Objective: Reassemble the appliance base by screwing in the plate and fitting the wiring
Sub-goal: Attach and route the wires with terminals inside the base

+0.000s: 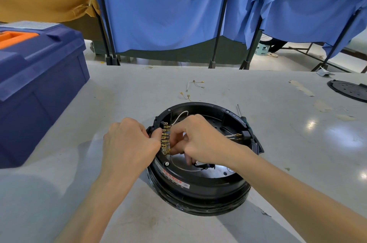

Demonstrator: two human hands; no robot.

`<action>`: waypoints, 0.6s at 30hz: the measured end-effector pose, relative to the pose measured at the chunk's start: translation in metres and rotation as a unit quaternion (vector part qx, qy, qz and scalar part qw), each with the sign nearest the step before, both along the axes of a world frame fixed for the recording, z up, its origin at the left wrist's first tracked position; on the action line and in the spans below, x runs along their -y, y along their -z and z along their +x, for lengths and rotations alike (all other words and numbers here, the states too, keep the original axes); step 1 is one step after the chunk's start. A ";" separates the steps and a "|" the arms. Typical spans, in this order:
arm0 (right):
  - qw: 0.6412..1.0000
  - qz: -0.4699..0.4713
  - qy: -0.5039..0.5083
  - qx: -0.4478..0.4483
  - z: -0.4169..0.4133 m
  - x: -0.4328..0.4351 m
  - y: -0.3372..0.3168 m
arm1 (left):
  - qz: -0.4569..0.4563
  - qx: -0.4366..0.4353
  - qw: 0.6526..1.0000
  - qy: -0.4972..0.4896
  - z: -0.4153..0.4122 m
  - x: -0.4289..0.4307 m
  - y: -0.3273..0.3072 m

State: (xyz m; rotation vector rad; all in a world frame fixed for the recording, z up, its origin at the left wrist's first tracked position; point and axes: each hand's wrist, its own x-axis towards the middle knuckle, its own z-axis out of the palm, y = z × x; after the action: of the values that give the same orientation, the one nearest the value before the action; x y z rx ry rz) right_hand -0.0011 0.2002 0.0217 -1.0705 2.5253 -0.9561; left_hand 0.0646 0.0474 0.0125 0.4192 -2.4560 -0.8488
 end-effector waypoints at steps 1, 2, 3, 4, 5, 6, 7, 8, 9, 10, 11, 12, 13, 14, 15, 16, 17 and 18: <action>1.000 0.000 -0.001 0.003 0.000 0.000 0.001 | 0.000 0.000 1.000 0.000 0.000 0.000 0.000; 1.000 -0.003 -0.003 0.003 -0.001 0.000 0.002 | 0.000 0.000 1.000 0.000 0.000 0.000 0.000; 1.000 -0.007 -0.003 0.003 -0.001 0.001 0.002 | -0.002 0.001 1.000 0.000 0.000 0.000 0.000; 1.000 -0.009 -0.002 0.004 -0.001 0.001 0.002 | -0.004 0.001 1.000 0.001 0.001 0.000 0.000; 1.000 -0.011 0.002 0.008 0.000 0.002 0.002 | -0.006 0.002 1.000 0.001 0.001 0.000 0.000; 1.000 -0.014 0.007 0.014 0.000 0.002 0.002 | -0.008 0.001 1.000 0.001 0.001 0.000 -0.001; 1.000 -0.017 0.013 0.020 0.001 0.002 0.003 | -0.007 0.000 1.000 0.002 0.001 0.000 -0.001; 0.999 -0.018 0.019 0.026 0.001 0.003 0.004 | -0.005 -0.001 1.000 0.001 0.001 0.000 -0.001; 0.999 -0.017 0.023 0.031 0.002 0.003 0.004 | -0.003 -0.002 1.000 0.001 0.001 0.000 -0.001; 0.999 -0.014 0.027 0.034 0.003 0.003 0.004 | -0.001 -0.001 1.000 0.000 0.001 0.000 -0.001; 0.999 -0.013 0.031 0.036 0.003 0.003 0.004 | -0.002 0.000 1.000 -0.001 0.001 0.000 0.000; 0.999 -0.012 0.035 0.039 0.004 0.004 0.004 | -0.003 0.002 1.000 -0.002 0.001 0.000 0.000; 0.998 -0.012 0.039 0.041 0.004 0.004 0.004 | -0.003 0.003 1.000 -0.004 0.001 0.000 0.000; 0.998 -0.011 0.042 0.042 0.005 0.004 0.003 | -0.003 0.005 1.000 -0.006 0.001 0.000 -0.001; 0.998 -0.011 0.044 0.043 0.006 0.005 0.003 | -0.002 0.006 1.000 -0.008 0.001 -0.001 -0.001; 0.998 -0.012 0.045 0.043 0.006 0.005 0.003 | -0.001 0.008 1.000 -0.010 0.001 -0.001 -0.001; 0.998 -0.014 0.045 0.044 0.006 0.005 0.003 | 0.000 0.010 1.000 -0.012 0.001 -0.001 -0.001; 0.998 -0.015 0.046 0.046 0.006 0.005 0.002 | 0.002 0.010 1.000 -0.013 0.001 -0.001 -0.001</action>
State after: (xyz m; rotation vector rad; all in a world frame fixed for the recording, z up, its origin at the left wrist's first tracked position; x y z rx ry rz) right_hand 0.0051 0.1951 0.0193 -0.9034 2.5107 -1.0459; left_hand 0.0659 0.0482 0.0140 0.4616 -2.4635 -0.8421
